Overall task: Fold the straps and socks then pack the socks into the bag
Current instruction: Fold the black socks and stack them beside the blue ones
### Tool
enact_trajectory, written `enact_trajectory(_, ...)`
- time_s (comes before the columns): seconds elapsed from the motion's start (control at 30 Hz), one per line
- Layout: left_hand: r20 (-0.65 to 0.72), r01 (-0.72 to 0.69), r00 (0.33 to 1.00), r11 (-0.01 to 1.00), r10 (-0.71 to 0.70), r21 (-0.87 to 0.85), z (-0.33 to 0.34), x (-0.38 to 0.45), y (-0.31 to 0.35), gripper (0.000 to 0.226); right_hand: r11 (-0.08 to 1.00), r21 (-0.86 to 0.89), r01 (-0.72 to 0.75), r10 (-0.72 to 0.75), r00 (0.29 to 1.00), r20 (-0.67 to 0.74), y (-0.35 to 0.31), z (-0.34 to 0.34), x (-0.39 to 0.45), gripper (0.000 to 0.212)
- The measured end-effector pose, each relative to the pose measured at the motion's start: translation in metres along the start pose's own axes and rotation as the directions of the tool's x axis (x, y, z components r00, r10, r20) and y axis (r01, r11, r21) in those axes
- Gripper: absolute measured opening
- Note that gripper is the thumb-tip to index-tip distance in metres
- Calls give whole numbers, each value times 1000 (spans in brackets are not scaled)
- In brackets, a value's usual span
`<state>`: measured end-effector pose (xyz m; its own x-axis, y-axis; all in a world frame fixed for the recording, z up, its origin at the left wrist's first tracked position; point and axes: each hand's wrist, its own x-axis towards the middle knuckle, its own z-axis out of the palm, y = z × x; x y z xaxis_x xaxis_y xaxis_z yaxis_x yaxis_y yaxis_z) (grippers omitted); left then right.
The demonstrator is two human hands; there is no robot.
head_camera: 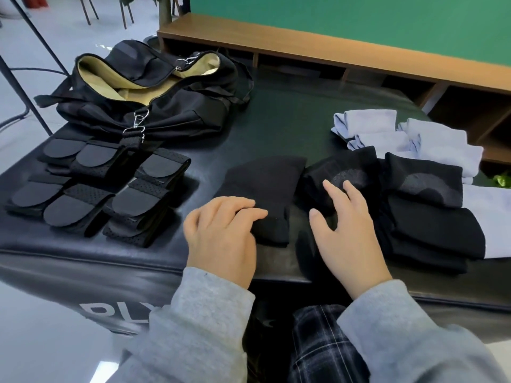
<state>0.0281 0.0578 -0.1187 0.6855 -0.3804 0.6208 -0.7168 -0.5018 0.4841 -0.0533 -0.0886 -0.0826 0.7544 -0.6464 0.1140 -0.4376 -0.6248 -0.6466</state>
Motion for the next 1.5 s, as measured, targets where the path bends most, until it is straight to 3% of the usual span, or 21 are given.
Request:
enact_trajectory(0.07,60,-86,994,996,87,-12,1,4,7,21,997,-80,-17,20,999,42,-4,-1,9,53)
enact_trajectory(0.2,295,-103,954,984,56,147,8,7,10,44,977,-211,5,13,997,82,-9,1,20,51)
enact_trajectory(0.33,194,-38,981,988,9,147,7,4,8,17,956,-291,34,-18,998,58,-7,10,27,54)
enact_trajectory(0.47,152,11,988,987,-36,158,0,-3,6,14,976,-207,71,-91,992,-91,0,23,25,53)
enact_trajectory(0.6,137,37,989,992,-53,120,-18,-2,-4,19,974,-209,92,-112,990,-83,5,27,24,55)
enact_trajectory(0.77,327,205,930,976,-169,-76,-43,1,-2,24,994,27,104,-103,994,-43,2,20,20,48)
enact_trajectory(0.9,378,125,924,982,-62,-144,-58,6,4,16,974,173,144,-137,989,-52,0,17,15,45)
enact_trajectory(1.03,300,75,954,979,-14,-192,-69,5,14,27,934,335,124,-103,992,-80,3,16,6,40)
enact_trajectory(1.2,188,-49,978,976,90,-210,-77,6,17,5,940,312,137,-116,990,-86,3,12,-10,30)
enact_trajectory(1.33,155,-61,982,956,109,-285,-85,9,18,34,899,414,143,-113,989,-95,-11,1,-26,33)
enact_trajectory(1.5,144,-17,986,918,81,-395,-95,12,34,46,821,536,197,-219,975,-23,-57,-25,-35,28)
